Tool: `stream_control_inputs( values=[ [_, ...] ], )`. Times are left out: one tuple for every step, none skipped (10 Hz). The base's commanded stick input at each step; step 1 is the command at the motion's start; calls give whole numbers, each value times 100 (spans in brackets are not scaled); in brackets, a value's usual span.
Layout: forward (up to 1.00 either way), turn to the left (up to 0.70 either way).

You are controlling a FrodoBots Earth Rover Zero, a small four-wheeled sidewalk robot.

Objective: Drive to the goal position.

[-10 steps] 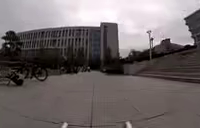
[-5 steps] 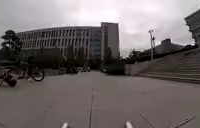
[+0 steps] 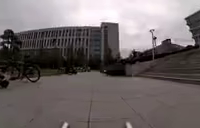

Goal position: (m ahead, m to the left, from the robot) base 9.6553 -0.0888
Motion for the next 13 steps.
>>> stream_control_inputs(
  values=[
    [70, 2],
    [70, 0],
    [70, 0],
    [70, 0],
    [70, 0],
    [70, 0],
    [70, 0],
    [70, 0],
    [70, 0],
    [70, 0],
    [70, 0],
    [70, 0],
    [70, 0]
  ],
)
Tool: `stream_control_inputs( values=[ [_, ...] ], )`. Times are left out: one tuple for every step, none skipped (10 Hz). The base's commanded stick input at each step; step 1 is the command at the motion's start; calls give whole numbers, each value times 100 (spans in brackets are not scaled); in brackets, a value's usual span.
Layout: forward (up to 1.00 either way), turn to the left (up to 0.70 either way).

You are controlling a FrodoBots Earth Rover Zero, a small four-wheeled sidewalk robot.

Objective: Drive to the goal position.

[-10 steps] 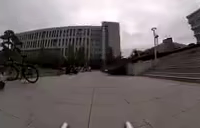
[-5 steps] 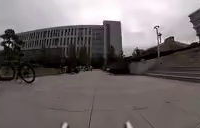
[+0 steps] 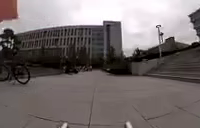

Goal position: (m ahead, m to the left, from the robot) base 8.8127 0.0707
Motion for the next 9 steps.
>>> stream_control_inputs(
  values=[
    [70, 0],
    [70, 0],
    [70, 0],
    [70, 0],
    [70, 0],
    [70, 0],
    [70, 0],
    [70, 0],
    [70, 0]
  ],
)
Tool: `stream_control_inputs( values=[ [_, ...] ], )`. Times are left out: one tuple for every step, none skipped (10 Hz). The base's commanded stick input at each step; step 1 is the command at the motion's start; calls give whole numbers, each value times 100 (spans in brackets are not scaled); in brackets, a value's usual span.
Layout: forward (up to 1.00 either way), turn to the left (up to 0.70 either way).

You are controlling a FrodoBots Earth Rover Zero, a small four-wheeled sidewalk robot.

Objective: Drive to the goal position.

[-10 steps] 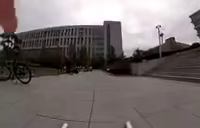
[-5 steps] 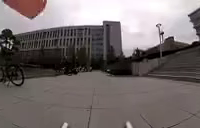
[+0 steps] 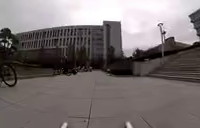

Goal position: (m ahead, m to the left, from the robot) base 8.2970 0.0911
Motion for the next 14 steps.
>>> stream_control_inputs(
  values=[
    [70, 0],
    [70, 0],
    [70, 0],
    [70, 0],
    [70, 0],
    [70, 0],
    [70, 0],
    [70, 0],
    [70, 0],
    [70, 0],
    [70, 0],
    [70, 7],
    [70, 14],
    [70, 14]
  ],
)
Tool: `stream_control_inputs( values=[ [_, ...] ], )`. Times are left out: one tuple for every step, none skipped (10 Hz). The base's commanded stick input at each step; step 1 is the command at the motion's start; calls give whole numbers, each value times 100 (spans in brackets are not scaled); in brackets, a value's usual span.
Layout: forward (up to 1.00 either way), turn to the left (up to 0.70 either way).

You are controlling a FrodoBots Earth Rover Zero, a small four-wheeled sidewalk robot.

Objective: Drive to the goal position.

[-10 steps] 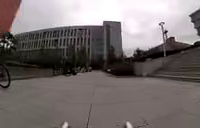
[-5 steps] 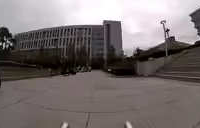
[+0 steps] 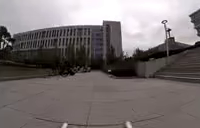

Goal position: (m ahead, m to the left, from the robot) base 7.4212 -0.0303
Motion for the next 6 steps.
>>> stream_control_inputs(
  values=[
    [70, 14],
    [70, 14],
    [70, 14],
    [70, 8],
    [70, 0],
    [70, 0]
  ],
)
